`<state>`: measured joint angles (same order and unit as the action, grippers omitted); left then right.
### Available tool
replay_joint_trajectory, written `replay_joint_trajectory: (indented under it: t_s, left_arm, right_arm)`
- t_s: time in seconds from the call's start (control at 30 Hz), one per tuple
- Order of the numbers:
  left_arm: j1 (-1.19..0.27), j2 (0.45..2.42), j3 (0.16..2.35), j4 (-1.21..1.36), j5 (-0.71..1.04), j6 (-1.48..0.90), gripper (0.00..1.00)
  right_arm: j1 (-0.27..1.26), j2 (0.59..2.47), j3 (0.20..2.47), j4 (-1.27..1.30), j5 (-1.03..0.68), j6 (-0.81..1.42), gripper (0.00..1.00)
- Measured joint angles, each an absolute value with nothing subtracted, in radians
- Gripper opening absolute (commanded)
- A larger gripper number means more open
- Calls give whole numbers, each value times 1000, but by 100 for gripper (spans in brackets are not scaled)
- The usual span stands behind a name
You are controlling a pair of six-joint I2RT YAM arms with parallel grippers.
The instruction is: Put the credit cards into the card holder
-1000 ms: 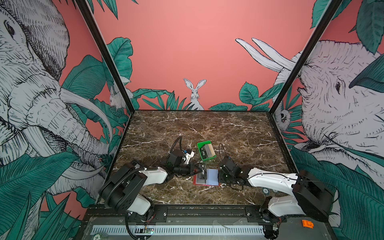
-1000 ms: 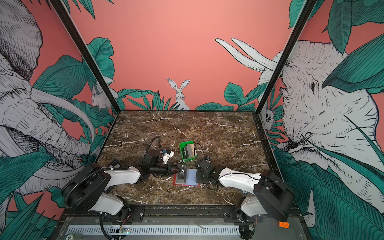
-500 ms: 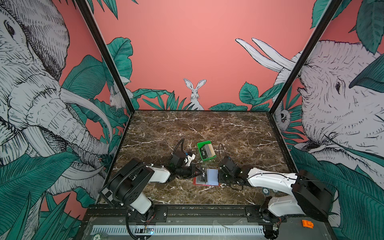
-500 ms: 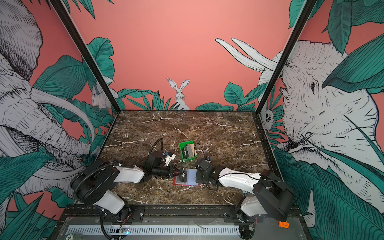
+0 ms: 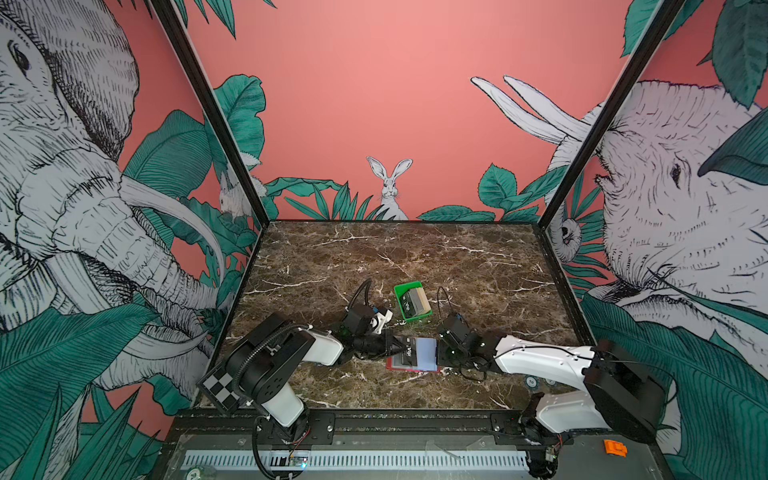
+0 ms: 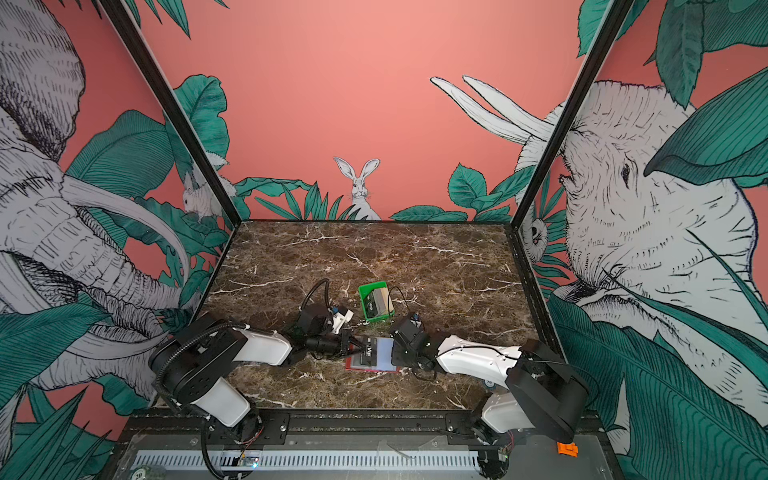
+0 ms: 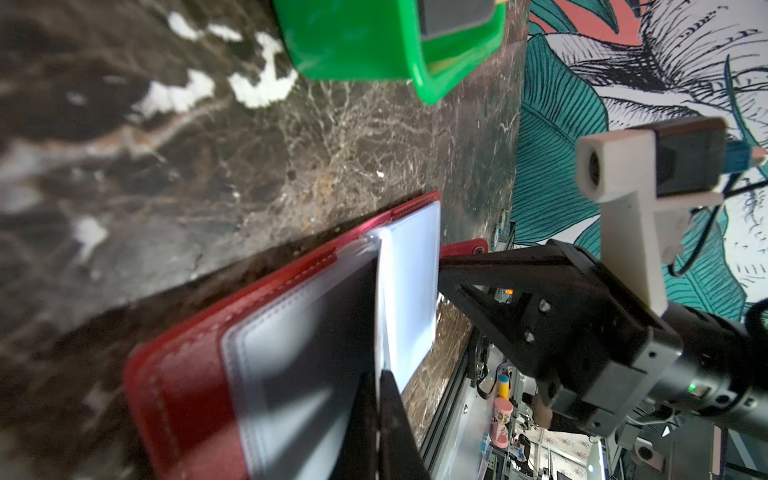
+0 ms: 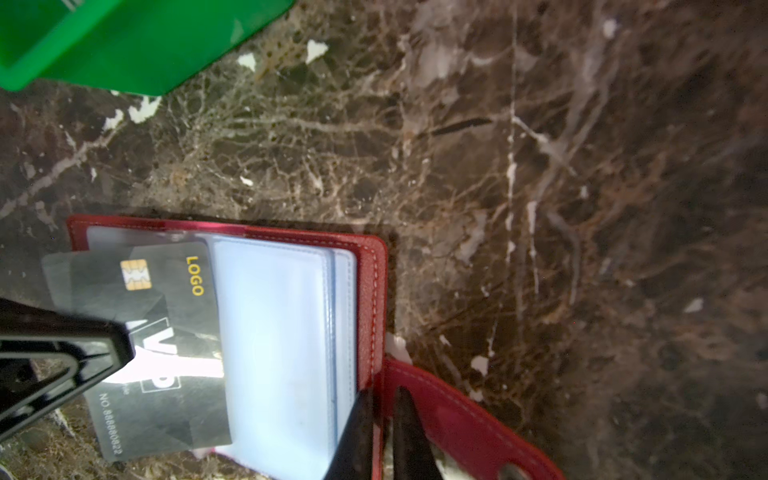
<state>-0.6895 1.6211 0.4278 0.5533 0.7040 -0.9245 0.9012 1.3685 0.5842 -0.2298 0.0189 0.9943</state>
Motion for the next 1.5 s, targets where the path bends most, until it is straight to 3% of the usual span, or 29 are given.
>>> replay_joint_trajectory:
  t_s: [0.7,1.03,1.27,1.5]
  left_arm:
    - [-697,1673,453,596,762,-935,0]
    - [-733,1690,458,611,744,-945,7]
    - [-741,1670,493,492,697,-912,15]
    - [-746,1593,519,311,625,-867,16]
  right_arm:
    - [903,1373,584,-229,24,994,11]
    - [903,1376,584,-228,27,994,11]
    - [904,1383,591,-230,27,989,11]
    - [904,1385,593,-232,27,983,11]
